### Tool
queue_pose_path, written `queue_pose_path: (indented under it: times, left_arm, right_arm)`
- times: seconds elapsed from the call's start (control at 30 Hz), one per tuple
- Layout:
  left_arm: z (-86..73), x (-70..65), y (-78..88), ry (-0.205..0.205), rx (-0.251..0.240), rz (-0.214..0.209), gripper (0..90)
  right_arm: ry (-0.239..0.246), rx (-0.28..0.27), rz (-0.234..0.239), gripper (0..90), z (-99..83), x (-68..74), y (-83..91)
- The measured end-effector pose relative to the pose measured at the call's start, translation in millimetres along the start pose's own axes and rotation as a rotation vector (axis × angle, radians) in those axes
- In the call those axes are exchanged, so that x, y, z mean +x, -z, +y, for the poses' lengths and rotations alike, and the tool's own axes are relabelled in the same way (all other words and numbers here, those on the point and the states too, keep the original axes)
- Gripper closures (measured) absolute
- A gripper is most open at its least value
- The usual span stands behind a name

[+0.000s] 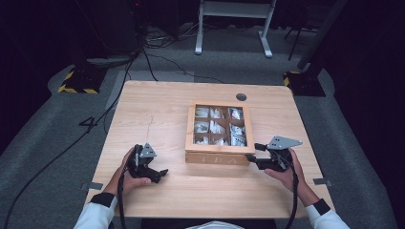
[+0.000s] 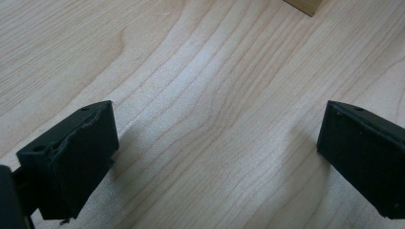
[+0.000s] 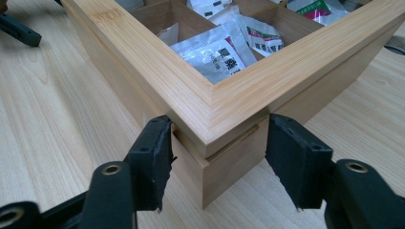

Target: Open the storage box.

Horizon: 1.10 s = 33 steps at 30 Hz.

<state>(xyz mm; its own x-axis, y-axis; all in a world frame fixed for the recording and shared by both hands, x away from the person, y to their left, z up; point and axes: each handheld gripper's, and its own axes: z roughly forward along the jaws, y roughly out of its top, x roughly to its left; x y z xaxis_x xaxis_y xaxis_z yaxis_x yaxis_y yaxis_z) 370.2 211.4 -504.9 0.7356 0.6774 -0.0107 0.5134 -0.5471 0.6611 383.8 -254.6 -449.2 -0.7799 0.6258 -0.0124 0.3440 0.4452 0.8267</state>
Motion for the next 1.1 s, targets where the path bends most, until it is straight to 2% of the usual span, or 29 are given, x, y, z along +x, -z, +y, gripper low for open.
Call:
queue_pose_path:
  times: [0.17,0.23,0.27,0.3,0.37,0.4,0.43,0.6,0.73,0.83,0.87,0.93,1.0,1.07,1.1]
  left_arm:
    - [0.6,-0.9,0.9,0.008,-0.004,-0.008,3.3]
    - [1.6,-1.4,2.5,0.008,-0.010,-0.014,9.2]
    - [2.4,-1.9,3.2,-0.005,-0.015,-0.019,18.7]
    - [3.3,-2.3,3.7,-0.013,-0.011,-0.023,20.2]
    - [6.6,-4.8,4.3,-0.035,-0.005,-0.017,19.4]
    - [11.5,-4.6,6.5,-0.025,-0.025,-0.036,19.1]
    - [11.5,-4.6,6.5,-0.025,-0.025,-0.036,19.1]
    - [32.7,-7.6,17.3,-0.027,-0.126,-0.030,19.2]
    - [53.7,-16.9,23.6,-0.078,-0.181,-0.001,19.2]
    - [67.4,-23.0,27.0,-0.088,-0.213,0.012,19.4]
    - [73.0,-25.2,28.9,-0.093,-0.222,0.015,19.9]
    - [77.2,-26.2,30.4,-0.093,-0.234,0.015,19.9]
    - [83.9,-27.6,30.1,-0.096,-0.259,-0.028,19.9]
    - [90.9,-31.4,24.9,-0.131,-0.242,-0.022,19.9]
    - [94.3,-32.0,22.6,-0.141,-0.242,-0.031,19.9]
  right_arm:
    - [0.001,-0.013,-0.003,41.7,1.0,0.3,1.6]
    - [-0.005,-0.020,-0.001,41.7,1.6,-0.1,2.5]
    - [-0.010,-0.025,-0.003,41.4,2.9,0.1,3.5]
    - [-0.011,-0.028,-0.005,41.0,3.4,0.6,3.8]
    - [-0.010,-0.034,-0.009,40.7,4.1,0.9,4.3]
    - [-0.014,-0.042,-0.011,40.9,5.4,1.0,5.5]
    - [-0.014,-0.042,-0.011,40.9,5.4,1.0,5.5]
    - [-0.022,-0.054,-0.018,39.4,8.4,1.6,6.8]
    - [-0.024,-0.071,-0.017,38.6,12.1,0.2,9.2]
    - [-0.034,-0.088,-0.027,39.2,17.4,-0.3,11.8]
    - [0.000,-0.078,-0.048,39.3,20.9,1.9,13.0]
    - [0.014,-0.084,-0.065,39.7,24.0,3.9,15.8]
    - [-0.001,-0.090,-0.065,39.6,26.6,3.3,16.6]
    - [-0.003,-0.099,-0.064,39.8,32.7,0.6,19.3]
    - [-0.018,-0.117,-0.057,39.9,35.8,-1.3,21.5]
